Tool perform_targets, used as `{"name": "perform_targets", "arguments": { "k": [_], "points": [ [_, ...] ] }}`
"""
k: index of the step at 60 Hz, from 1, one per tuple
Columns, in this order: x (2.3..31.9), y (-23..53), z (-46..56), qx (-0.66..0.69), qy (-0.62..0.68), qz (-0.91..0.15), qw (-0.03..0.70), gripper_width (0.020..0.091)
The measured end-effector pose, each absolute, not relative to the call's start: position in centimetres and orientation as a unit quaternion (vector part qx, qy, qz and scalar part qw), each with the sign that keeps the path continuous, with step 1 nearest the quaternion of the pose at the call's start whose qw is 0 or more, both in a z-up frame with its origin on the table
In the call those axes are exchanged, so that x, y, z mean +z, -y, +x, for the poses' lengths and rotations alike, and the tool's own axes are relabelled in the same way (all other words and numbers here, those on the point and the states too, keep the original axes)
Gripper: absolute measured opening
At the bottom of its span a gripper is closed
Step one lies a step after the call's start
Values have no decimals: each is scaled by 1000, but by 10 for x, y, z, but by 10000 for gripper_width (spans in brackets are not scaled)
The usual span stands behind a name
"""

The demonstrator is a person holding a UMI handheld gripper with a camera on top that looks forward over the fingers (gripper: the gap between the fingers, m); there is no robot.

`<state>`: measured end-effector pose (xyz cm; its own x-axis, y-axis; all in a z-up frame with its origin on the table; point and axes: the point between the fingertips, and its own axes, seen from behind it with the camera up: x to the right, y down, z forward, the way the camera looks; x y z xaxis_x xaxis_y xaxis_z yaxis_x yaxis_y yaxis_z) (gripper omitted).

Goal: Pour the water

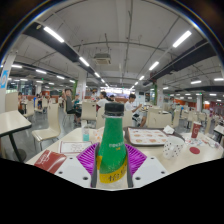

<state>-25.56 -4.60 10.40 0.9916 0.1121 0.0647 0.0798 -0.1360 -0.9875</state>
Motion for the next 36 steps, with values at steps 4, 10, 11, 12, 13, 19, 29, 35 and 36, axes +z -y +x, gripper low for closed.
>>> {"name": "perform_targets", "arguments": {
  "k": [4,10,11,12,13,19,29,35,36],
  "points": [
    [105,32,-252,3,84,-746,661,384],
    [107,33,-253,23,86,-741,665,303],
    [107,33,-253,26,85,-742,665,304],
    [103,18,-245,30,85,-742,665,302],
    [107,25,-249,38,83,-743,663,303],
    [109,-4,-232,117,46,-747,652,302],
    [183,-25,-193,364,-137,-678,624,303],
    [192,-47,-162,524,-257,-612,534,302],
    [192,-50,-158,549,-274,-599,515,301]
  ]
}}
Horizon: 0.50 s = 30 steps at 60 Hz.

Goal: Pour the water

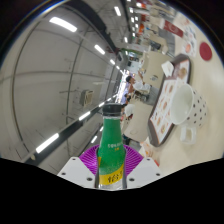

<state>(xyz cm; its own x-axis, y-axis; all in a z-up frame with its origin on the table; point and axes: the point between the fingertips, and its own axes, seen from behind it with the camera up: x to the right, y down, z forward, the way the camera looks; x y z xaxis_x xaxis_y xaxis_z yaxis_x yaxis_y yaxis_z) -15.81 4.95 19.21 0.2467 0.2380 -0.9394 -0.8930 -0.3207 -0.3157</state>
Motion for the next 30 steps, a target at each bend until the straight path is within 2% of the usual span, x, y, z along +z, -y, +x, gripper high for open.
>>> {"name": "perform_targets", "arguments": {
  "k": [7,12,13,14,20,30],
  "points": [
    [192,-54,-124,682,-400,-481,378,301],
    [187,-65,-103,711,-435,-423,354,300],
    [194,-45,-95,722,-442,-409,341,300],
    [187,-60,-99,721,-444,-407,342,301],
    [183,-56,-81,738,-484,-359,304,301],
    [187,-52,-81,745,-492,-348,285,301]
  ]
}}
